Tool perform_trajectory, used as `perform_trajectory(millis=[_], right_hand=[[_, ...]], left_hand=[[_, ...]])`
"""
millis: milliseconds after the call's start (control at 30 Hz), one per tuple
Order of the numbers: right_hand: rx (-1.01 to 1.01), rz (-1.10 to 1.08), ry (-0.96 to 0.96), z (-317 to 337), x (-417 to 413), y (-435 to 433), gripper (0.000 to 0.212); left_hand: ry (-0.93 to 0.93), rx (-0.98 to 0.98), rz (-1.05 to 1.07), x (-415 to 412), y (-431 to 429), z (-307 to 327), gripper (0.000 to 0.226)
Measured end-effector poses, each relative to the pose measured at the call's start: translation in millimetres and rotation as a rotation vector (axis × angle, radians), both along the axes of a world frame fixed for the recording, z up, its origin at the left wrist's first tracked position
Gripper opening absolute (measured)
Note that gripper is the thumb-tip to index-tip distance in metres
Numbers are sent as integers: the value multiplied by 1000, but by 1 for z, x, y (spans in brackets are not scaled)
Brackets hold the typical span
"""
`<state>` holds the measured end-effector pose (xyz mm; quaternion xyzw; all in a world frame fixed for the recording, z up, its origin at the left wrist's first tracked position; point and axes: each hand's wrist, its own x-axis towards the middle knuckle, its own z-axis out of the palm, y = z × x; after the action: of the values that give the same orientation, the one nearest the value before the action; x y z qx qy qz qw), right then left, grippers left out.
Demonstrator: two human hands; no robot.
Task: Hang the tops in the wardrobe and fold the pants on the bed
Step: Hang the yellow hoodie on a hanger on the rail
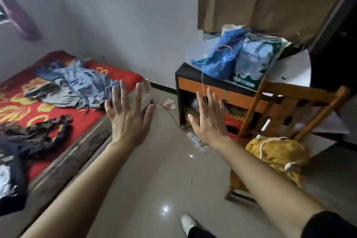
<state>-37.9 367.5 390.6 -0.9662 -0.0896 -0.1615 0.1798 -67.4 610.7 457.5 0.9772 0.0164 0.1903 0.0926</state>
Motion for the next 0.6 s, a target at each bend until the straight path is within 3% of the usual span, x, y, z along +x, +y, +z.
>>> perform_trajectory(millis=[300,600], right_hand=[[-124,-428,127,-38,-112,-213,77],[-11,-604,243,-103,-102,-389,76]], left_hand=[[229,-3,-386,2,-214,-68,72],[343,172,-545,55,-411,-127,71]])
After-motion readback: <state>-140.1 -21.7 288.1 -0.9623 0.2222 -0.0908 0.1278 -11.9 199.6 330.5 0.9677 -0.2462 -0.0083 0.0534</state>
